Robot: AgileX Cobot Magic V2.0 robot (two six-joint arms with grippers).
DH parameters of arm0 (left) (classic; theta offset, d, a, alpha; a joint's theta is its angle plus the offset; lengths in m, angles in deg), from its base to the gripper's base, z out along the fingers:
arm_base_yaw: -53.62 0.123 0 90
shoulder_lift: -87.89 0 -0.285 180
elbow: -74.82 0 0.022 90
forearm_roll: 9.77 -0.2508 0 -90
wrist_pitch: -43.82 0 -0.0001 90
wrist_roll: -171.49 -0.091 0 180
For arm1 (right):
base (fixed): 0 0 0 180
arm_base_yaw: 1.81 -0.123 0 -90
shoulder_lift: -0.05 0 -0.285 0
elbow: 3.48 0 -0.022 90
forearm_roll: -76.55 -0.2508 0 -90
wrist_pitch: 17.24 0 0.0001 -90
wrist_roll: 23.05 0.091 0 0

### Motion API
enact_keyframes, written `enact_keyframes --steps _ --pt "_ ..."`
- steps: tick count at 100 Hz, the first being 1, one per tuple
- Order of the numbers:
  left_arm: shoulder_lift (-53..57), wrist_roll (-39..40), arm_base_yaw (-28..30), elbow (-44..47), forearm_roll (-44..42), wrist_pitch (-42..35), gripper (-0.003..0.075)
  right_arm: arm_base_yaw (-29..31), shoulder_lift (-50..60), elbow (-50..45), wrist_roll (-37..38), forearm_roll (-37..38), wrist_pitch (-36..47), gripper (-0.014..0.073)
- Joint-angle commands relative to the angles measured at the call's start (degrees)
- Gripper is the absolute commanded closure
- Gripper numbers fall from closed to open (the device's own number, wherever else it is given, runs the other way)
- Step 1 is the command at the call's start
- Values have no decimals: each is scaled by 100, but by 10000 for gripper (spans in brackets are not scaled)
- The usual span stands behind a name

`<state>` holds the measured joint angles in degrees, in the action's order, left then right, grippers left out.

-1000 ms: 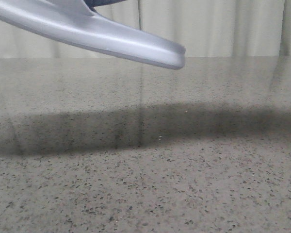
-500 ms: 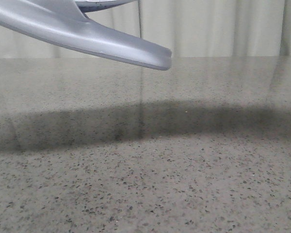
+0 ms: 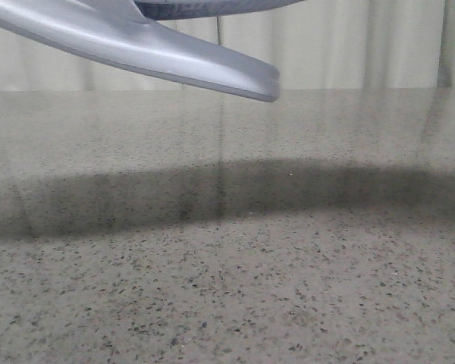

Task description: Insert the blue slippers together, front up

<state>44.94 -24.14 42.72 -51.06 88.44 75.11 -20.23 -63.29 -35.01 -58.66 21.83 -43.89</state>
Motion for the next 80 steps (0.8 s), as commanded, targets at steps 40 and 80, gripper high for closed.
enact_keyframes --steps 40,80 --pt "-32 58 -64 -198 131 328 704 100 722 190 -129 579 727 268" --pt "-32 58 -64 -198 79 154 704 409 1798 190 -129 1134 1707 260"
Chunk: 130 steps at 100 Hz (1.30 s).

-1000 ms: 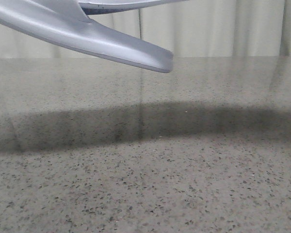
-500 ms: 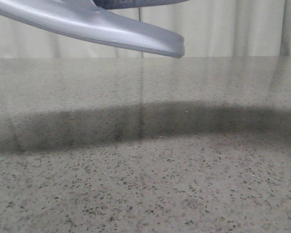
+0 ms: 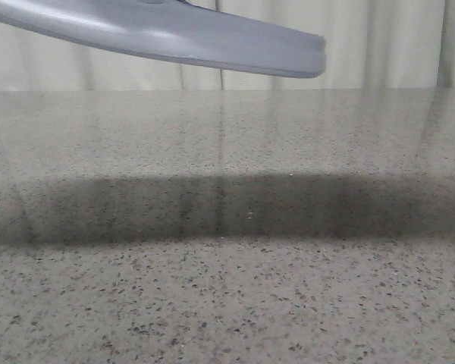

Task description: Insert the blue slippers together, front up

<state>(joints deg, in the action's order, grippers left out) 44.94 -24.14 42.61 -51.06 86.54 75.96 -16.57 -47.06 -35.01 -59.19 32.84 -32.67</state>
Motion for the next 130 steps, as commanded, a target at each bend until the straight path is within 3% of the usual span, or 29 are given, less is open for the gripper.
enact_keyframes --steps 1,29,54,86,130 --pt "-45 58 -53 -198 269 70 704 43 197 190 -75 33 597 260" --pt "-705 -189 -53 -198 231 307 704 43 262 190 -75 41 421 260" --pt "-1594 -1310 -53 -198 1020 489 704 43 262 190 -75 41 212 260" --pt "-2662 -1930 -53 -215 1031 749 704 43 262 190 -75 41 97 260" --pt "-2817 -2623 -53 -215 1020 733 697 43 262 190 -75 41 25 260"
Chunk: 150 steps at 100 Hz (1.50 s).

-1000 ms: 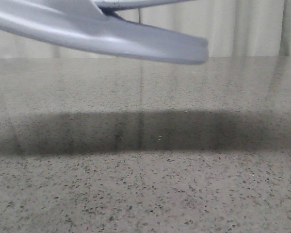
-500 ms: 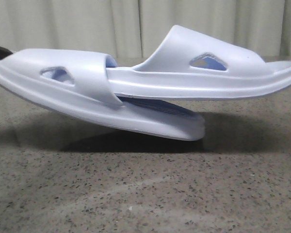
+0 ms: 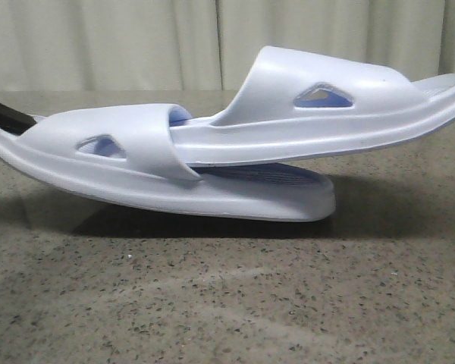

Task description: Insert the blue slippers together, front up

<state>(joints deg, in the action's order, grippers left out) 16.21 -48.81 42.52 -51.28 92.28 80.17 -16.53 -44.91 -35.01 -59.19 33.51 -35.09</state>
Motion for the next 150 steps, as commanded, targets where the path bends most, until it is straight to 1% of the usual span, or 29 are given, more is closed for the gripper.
enact_keyframes --steps 1,7,14,23,33,45,54,61,88,110,115,126,137,150 --pt "55 -187 -45 -193 446 312 693 38 47 190 -75 -26 267 260" --pt "55 -208 -45 -193 433 333 666 38 47 190 -75 -26 267 260" --pt "55 -323 -45 -193 433 356 613 38 47 190 -75 -26 267 260" --pt "55 -385 -45 -193 402 344 531 38 47 190 -75 -26 264 260" --pt "55 -631 -45 -193 392 235 431 38 47 190 -75 -26 253 260" --pt "55 -907 -45 -193 379 93 335 38 47 190 -75 -26 253 260" --pt "55 -1107 -45 -193 356 -66 282 38 47 190 -75 -26 253 260" --pt "55 -1249 -45 -193 339 -238 256 38 47 190 -75 -26 253 260" --pt "55 -2119 -45 -193 326 -1426 249 38 47 190 -75 -26 251 260" --pt "319 -2743 -45 -193 337 -1959 249 38 37 190 -75 96 251 260" --pt "494 -2825 -45 -193 337 -2092 250 38 37 190 -75 204 251 260" --pt "951 -3341 -45 -193 326 -2283 250 38 27 168 -75 574 371 260" --pt "1584 -3781 -45 -193 313 -2393 250 38 27 91 -75 632 641 260" --pt "2439 -3805 -45 -193 85 -2542 254 38 48 -132 -75 872 725 260"
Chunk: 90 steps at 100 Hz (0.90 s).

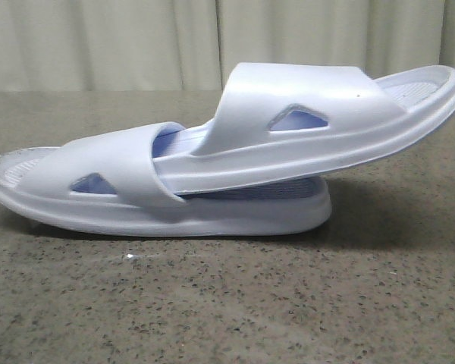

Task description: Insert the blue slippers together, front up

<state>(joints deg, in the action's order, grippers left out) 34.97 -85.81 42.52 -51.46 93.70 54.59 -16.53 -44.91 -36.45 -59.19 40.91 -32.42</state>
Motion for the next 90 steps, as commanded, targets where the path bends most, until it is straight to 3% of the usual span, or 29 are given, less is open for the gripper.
enact_keyframes --steps 1,35,90 --pt "608 -105 -45 -175 -107 7 254 38 48 -5 -75 132 459 260" --pt "2467 -95 -45 11 -954 -6 254 38 846 -1084 -75 339 1120 260" --pt "3998 -95 -45 1106 -1455 -54 254 38 2387 -2540 -75 591 1182 260"
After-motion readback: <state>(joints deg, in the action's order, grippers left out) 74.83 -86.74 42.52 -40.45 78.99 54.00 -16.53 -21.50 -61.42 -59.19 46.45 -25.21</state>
